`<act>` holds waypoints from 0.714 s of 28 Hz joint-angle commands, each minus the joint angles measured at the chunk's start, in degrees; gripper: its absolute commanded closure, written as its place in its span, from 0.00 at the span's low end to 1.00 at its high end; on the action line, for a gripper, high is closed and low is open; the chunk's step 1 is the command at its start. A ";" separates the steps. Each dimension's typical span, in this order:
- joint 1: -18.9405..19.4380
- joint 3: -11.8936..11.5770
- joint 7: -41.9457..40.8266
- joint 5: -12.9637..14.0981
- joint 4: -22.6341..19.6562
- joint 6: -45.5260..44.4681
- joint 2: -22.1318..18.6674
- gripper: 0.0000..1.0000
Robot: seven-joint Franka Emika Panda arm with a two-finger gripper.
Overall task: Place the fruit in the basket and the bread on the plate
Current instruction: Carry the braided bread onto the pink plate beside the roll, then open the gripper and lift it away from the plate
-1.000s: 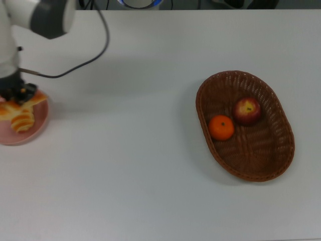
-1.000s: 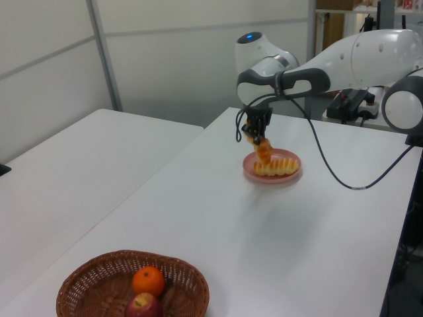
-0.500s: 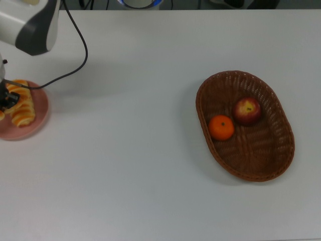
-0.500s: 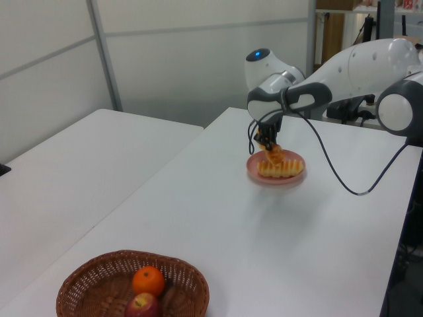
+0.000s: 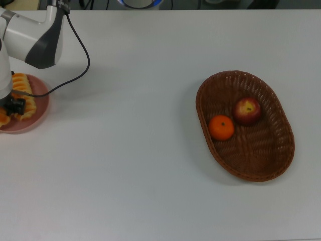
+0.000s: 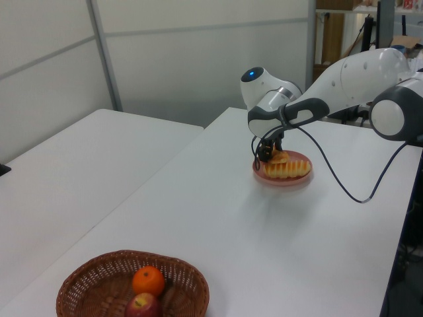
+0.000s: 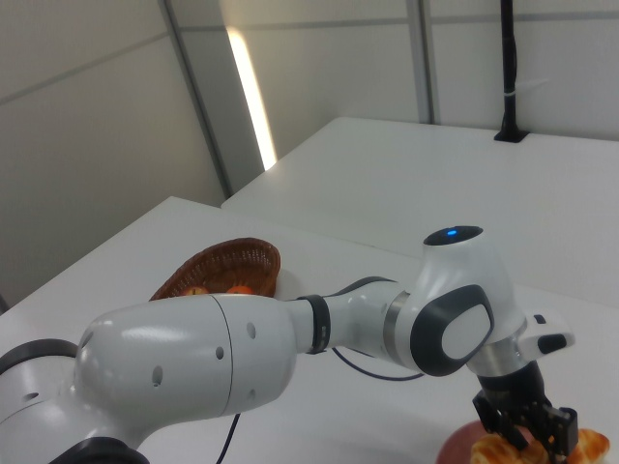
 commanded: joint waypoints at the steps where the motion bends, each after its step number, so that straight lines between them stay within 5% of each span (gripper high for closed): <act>1: 0.17 -1.02 -0.58 7.54 -0.54 0.93 -1.98 0.00; 3: 0.25 -1.11 -0.50 11.33 0.16 0.76 -3.65 0.00; 10: 0.87 -0.40 -0.23 14.23 -0.36 -0.29 -9.54 0.00; 14: 1.04 -0.32 -0.32 18.19 -0.19 -5.03 -13.14 0.00; 20: 4.64 -0.31 -0.14 21.35 -0.10 -11.27 -18.59 0.00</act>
